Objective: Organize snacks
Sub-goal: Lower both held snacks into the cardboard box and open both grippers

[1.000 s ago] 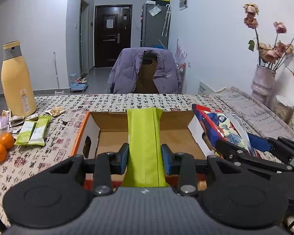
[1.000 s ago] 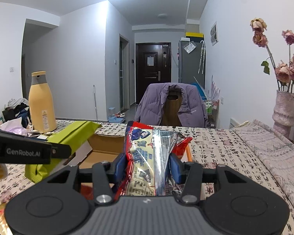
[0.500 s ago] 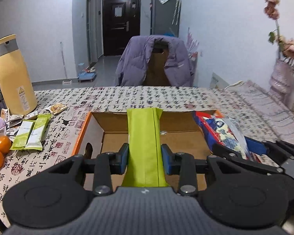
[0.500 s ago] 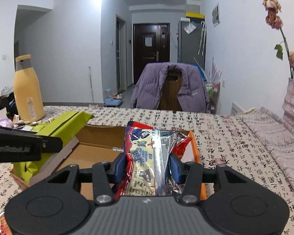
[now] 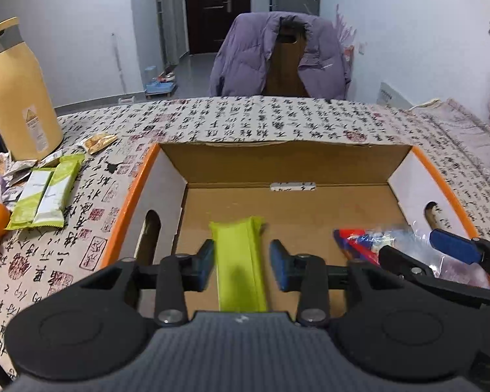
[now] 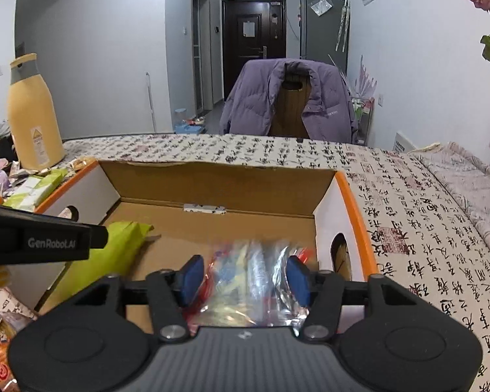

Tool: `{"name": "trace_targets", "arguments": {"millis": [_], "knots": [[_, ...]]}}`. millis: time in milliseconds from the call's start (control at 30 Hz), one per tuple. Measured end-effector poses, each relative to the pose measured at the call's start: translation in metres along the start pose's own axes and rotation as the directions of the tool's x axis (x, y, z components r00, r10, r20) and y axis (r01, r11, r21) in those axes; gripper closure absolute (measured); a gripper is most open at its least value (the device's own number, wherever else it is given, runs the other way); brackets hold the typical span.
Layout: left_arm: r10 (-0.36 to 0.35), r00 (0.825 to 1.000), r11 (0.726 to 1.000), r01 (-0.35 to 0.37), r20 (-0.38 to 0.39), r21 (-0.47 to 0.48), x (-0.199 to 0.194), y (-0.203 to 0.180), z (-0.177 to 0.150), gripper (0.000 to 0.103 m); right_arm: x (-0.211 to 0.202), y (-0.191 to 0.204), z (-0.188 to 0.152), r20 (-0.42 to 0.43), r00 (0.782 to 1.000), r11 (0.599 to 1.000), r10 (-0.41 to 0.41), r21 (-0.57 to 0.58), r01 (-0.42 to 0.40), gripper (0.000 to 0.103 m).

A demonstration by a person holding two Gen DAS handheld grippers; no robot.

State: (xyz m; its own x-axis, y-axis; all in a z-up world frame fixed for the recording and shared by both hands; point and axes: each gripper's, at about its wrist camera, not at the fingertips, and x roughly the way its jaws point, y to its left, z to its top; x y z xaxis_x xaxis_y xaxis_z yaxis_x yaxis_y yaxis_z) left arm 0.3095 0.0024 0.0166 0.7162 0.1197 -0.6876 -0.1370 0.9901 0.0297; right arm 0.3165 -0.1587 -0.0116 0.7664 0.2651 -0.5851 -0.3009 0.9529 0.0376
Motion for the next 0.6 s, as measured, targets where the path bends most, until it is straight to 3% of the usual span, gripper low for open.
{"name": "trace_targets", "arguments": {"millis": [67,100,167,233,600], "knots": [[0.007,0.999,1.000,-0.007,0.032,-0.010,-0.006,0.004,0.000,0.015,-0.007,-0.002,0.001,0.017,1.000,1.000,0.000,0.007,0.000,0.021],[0.010,0.998,1.000,-0.009,0.054,-0.015,-0.011,0.006,0.000,0.011,-0.010,-0.003,0.002,0.025,1.000,1.000,0.002,0.009,-0.003,0.013],[0.000,0.996,1.000,0.001,0.088,-0.019,-0.019,0.010,0.001,0.002,-0.020,-0.005,0.002,0.050,0.999,1.000,0.008,0.011,-0.008,0.007],[-0.013,0.994,0.999,0.017,0.111,-0.037,-0.028,0.015,-0.001,0.000,-0.028,-0.007,0.003,0.063,0.998,1.000,0.008,0.016,-0.009,0.000],[-0.081,0.970,0.993,0.098,0.229,-0.063,-0.095,0.046,-0.045,0.000,-0.097,-0.005,-0.028,0.143,0.989,1.000,0.026,-0.003,-0.026,0.000]]}}
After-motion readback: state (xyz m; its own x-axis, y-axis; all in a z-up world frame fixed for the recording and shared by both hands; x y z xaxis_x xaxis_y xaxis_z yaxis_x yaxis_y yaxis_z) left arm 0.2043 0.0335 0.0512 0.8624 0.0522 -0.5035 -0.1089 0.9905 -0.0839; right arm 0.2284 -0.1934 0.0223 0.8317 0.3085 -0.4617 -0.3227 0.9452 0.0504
